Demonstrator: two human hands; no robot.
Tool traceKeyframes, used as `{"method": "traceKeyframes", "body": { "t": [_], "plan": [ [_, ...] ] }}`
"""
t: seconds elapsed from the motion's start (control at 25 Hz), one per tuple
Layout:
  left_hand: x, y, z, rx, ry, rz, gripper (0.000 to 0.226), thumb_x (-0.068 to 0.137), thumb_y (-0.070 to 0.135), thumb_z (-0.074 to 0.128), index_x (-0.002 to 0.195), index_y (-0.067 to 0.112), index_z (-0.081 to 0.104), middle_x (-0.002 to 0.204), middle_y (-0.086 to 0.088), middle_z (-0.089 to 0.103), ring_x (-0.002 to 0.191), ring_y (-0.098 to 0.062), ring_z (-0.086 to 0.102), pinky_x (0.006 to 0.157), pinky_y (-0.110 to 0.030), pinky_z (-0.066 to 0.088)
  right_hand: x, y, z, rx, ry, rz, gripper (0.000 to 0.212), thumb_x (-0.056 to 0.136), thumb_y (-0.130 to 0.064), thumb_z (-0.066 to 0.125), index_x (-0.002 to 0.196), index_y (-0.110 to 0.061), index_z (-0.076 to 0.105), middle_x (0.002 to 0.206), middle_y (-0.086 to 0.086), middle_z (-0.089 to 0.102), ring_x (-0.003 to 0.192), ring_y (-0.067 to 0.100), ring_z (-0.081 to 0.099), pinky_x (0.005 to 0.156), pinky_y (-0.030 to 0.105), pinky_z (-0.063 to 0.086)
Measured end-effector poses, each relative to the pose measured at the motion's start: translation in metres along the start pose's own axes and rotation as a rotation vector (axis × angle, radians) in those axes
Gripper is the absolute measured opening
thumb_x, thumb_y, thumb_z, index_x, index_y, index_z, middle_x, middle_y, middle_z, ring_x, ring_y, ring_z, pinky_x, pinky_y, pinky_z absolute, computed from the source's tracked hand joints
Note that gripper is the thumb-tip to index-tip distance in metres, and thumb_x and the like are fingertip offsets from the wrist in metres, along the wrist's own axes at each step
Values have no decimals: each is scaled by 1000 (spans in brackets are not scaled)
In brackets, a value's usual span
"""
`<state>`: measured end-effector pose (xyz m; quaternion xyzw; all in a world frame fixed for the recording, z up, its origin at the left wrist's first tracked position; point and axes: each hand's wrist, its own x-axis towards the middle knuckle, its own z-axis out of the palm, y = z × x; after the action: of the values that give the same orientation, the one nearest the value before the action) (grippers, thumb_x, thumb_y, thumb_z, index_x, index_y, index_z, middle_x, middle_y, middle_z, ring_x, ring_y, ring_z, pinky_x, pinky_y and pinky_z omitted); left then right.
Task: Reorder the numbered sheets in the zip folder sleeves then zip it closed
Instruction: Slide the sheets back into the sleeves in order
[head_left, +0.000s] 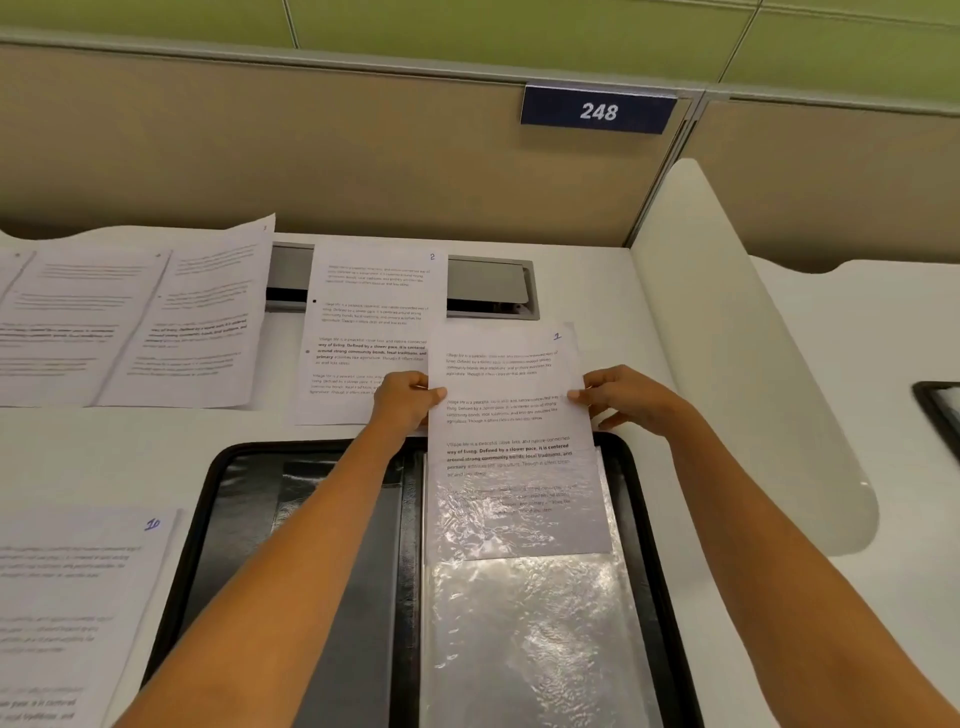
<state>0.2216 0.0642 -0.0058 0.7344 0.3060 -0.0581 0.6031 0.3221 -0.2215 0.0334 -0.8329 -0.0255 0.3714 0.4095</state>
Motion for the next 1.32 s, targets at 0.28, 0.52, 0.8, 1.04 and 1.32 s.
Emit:
{"method": "traceKeyframes", "body": {
  "t": [0.28, 0.52, 0.8, 1.04, 1.32],
  "plan": [
    [-16, -10, -13, 37, -144, 29, 29, 86, 5, 70, 114, 3, 64, 108, -13, 69, 92, -24, 67, 76, -33, 58, -8, 2, 6, 64, 23, -40, 22, 88, -21, 69, 108, -11, 71, 101, 4, 74, 91, 19, 68, 75, 30, 53],
    [-27, -17, -17, 287, -283, 7, 32, 83, 8, 73, 113, 3, 65, 106, -14, 69, 99, -28, 66, 84, -37, 57, -16, 2, 7, 10, -16, 16, 23, 86, -23, 72, 106, -11, 72, 100, 5, 74, 87, 18, 67, 73, 29, 52],
    [-31, 5, -9, 255, 8, 152, 47, 89, 23, 68, 132, 16, 50, 101, -4, 58, 94, -20, 56, 84, -32, 49, -10, -8, 10, -56, 52, -51, 23, 89, -21, 68, 108, -7, 69, 101, 8, 70, 89, 18, 62, 71, 26, 50],
    [-29, 1, -9, 372, -39, 267, 18, 93, 18, 62, 111, 18, 63, 77, -4, 64, 65, -15, 59, 65, -25, 50, -12, -5, 2, -72, 44, -6, 25, 87, -20, 71, 108, -8, 70, 102, 8, 72, 91, 19, 66, 75, 29, 54],
    [-36, -11, -17, 411, -82, 242, 13, 95, 23, 56, 94, 17, 67, 79, -7, 70, 71, -23, 66, 68, -34, 58, -9, -9, 12, -54, 40, -68, 18, 88, -12, 68, 102, -1, 70, 95, 8, 68, 88, 17, 61, 73, 27, 50]
  ]
}}
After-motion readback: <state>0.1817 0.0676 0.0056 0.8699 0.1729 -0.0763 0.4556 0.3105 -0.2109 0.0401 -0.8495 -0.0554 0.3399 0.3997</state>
